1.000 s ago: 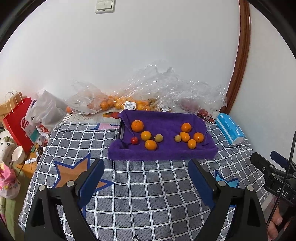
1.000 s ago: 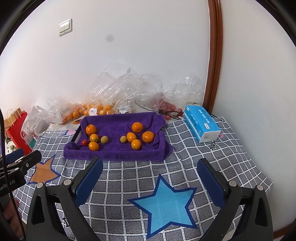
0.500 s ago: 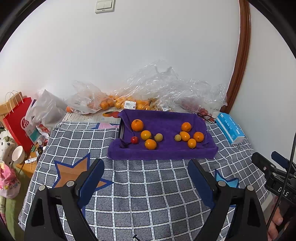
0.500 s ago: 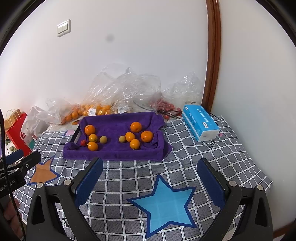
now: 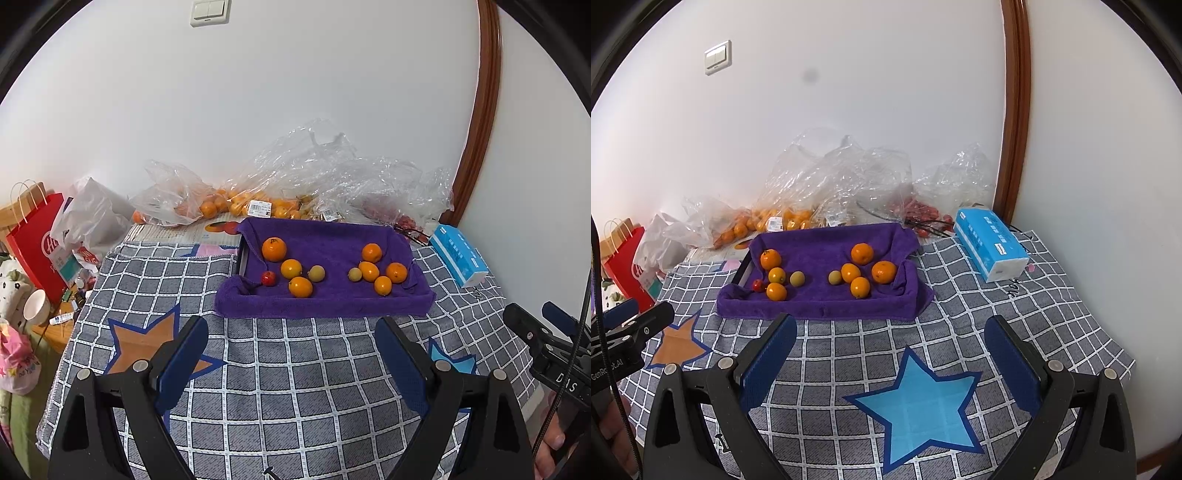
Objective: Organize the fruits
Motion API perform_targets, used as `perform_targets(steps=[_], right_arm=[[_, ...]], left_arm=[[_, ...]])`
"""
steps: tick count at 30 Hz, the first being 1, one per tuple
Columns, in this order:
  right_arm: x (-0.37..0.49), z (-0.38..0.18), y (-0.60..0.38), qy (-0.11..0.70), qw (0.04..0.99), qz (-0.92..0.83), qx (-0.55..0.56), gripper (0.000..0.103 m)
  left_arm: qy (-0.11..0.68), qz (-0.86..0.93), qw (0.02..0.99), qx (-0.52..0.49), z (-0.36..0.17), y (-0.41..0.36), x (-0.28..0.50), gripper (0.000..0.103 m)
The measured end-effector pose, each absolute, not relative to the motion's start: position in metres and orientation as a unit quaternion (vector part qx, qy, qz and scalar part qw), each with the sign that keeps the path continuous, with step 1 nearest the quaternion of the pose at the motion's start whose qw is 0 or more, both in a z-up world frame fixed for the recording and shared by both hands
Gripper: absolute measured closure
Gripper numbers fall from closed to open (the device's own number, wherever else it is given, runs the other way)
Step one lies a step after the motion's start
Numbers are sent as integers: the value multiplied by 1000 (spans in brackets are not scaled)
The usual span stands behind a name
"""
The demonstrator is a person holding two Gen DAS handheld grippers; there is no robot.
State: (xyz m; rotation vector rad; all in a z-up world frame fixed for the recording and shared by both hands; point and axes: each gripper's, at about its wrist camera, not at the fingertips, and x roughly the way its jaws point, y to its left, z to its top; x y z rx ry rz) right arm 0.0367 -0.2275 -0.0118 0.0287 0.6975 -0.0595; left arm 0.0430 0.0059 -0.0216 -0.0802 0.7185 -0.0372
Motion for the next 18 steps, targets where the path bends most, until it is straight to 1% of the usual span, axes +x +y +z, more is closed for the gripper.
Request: perform_targets(steps=[18], right_arm=[[36,-11,-228,341,940,-30,15,3]], left_arm=[[353,-19,935,-40,-21,6,43,11]])
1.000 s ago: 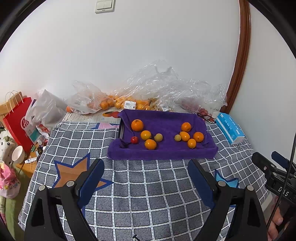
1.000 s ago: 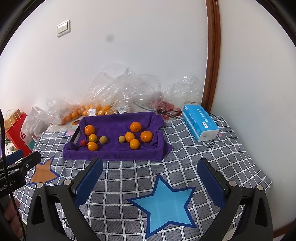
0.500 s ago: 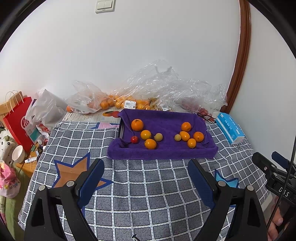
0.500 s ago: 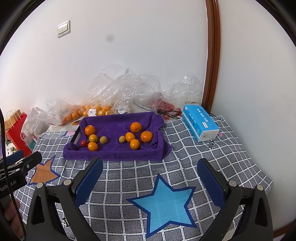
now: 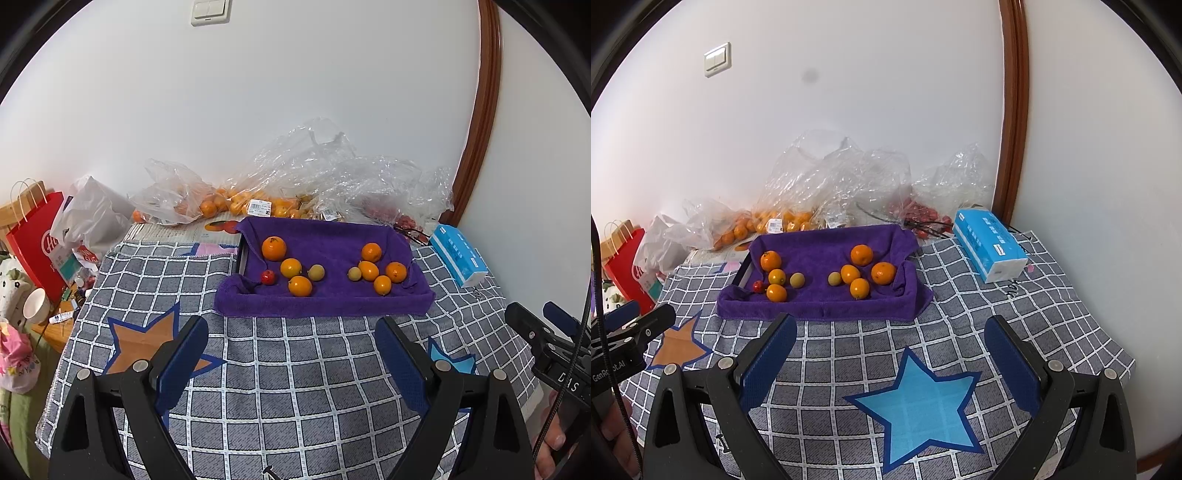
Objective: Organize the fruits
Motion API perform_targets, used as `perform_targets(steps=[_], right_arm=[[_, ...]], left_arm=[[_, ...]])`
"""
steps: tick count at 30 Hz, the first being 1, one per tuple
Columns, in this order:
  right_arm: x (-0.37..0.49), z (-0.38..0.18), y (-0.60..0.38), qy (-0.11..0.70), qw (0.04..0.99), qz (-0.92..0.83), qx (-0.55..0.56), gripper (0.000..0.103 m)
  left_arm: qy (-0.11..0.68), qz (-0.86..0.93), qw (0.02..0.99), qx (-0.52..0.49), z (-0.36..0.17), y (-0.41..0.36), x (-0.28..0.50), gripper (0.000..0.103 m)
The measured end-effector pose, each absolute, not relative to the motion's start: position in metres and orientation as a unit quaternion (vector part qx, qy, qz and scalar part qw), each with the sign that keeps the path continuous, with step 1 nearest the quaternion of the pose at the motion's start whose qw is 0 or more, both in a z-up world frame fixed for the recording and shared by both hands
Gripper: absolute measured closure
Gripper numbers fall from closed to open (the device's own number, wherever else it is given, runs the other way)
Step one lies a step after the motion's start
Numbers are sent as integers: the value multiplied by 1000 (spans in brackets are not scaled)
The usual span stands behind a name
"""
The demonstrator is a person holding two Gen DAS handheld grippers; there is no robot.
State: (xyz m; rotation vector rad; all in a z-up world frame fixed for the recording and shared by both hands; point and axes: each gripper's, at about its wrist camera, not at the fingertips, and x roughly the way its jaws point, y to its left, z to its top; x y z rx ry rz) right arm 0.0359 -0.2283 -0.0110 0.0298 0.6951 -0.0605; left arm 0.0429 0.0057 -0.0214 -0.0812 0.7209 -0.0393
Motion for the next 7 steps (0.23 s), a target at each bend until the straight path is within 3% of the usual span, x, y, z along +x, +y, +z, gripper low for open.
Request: perform_targets(steps=[7], right_arm=[[36,-10,-227,341,939,-29,14,3]], left_arm=[[352,-16,935,-42,-22,6,42,11]])
